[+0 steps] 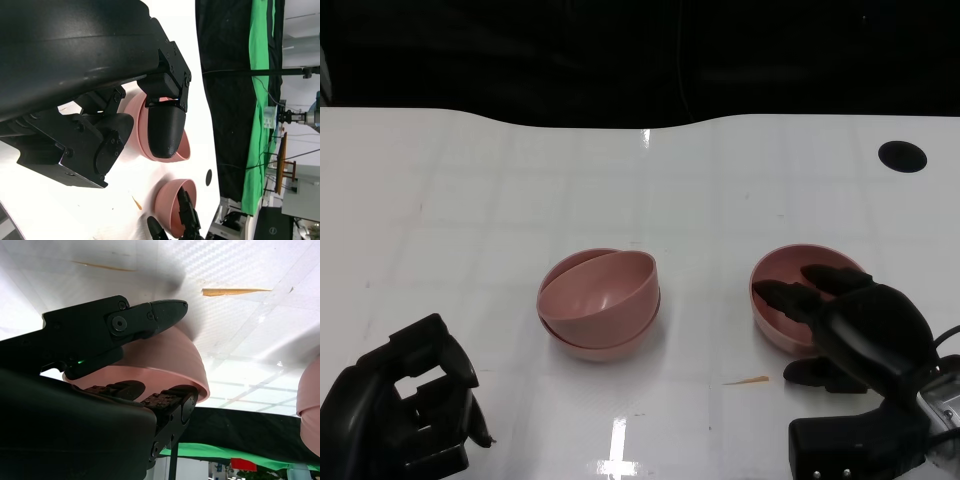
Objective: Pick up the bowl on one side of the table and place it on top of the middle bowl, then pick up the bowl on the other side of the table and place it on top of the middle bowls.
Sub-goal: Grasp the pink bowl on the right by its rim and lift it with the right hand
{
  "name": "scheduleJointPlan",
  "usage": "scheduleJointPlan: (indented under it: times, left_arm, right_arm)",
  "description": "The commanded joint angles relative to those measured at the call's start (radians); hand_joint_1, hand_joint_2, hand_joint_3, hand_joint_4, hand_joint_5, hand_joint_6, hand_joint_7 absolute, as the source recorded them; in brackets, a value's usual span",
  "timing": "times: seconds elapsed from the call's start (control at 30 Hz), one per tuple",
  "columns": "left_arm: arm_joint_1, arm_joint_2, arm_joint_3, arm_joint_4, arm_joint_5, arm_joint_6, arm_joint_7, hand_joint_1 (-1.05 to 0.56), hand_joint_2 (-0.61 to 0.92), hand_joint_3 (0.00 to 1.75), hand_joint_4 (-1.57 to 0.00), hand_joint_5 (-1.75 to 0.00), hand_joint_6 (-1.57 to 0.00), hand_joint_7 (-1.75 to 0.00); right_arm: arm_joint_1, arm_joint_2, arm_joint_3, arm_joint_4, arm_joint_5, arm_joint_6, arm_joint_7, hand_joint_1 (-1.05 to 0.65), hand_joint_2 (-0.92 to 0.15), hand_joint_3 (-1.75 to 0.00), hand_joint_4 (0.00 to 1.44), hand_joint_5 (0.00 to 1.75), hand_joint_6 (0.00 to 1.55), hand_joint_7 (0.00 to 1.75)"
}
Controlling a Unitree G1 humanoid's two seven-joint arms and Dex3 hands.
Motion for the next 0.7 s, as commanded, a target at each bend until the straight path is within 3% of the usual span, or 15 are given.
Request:
scheduleJointPlan:
  times: [0.03, 0.27, 0.43, 0.53, 0.67, 0.7]
  left_arm:
    - [-0.005, 0.004, 0.005, -0.004, 0.015, -0.002, 0.003, 0.13, 0.71, 1.26, -0.87, -1.75, -0.7, -1.75]
    - [-0.008, -0.003, 0.008, -0.007, 0.02, 0.004, 0.011, 0.13, 0.7, 1.26, -0.88, -1.75, -0.71, -1.75]
    - [-0.009, -0.006, 0.01, 0.003, 0.025, -0.016, 0.002, 0.14, 0.7, 1.27, -0.88, -1.75, -0.71, -1.75]
    - [-0.006, -0.011, 0.011, -0.004, 0.021, -0.005, 0.007, 0.13, 0.68, 1.28, -0.88, -1.75, -0.7, -1.75]
    - [-0.005, -0.017, 0.009, -0.007, 0.022, -0.006, 0.009, 0.13, 0.68, 1.29, -0.87, -1.75, -0.69, -1.75]
    - [-0.004, -0.018, 0.007, -0.009, 0.028, -0.006, 0.013, 0.13, 0.67, 1.29, -0.87, -1.75, -0.69, -1.75]
  right_arm:
    - [-0.008, -0.023, 0.006, 0.018, 0.009, 0.001, -0.028, -0.71, -0.92, -0.11, 0.4, 0.03, 0.42, 0.03]
    - [-0.046, -0.022, 0.048, 0.081, -0.023, 0.034, -0.041, -0.65, -0.92, -0.14, 0.47, 0.05, 0.55, 0.07]
    - [-0.095, -0.005, 0.085, 0.173, -0.036, 0.041, -0.096, -0.45, -0.92, -0.13, 0.64, 0.07, 0.72, 0.07]
    - [-0.132, 0.009, 0.106, 0.265, -0.033, 0.006, -0.185, -0.34, -0.92, -0.13, 0.82, 0.08, 0.84, 0.06]
    - [-0.177, 0.03, 0.126, 0.399, -0.027, -0.081, -0.385, -0.23, -0.92, -0.03, 1.09, 0.12, 1.06, 0.07]
    - [-0.186, 0.034, 0.128, 0.425, -0.025, -0.105, -0.431, -0.16, -0.91, -0.08, 1.09, 0.39, 1.13, 0.1]
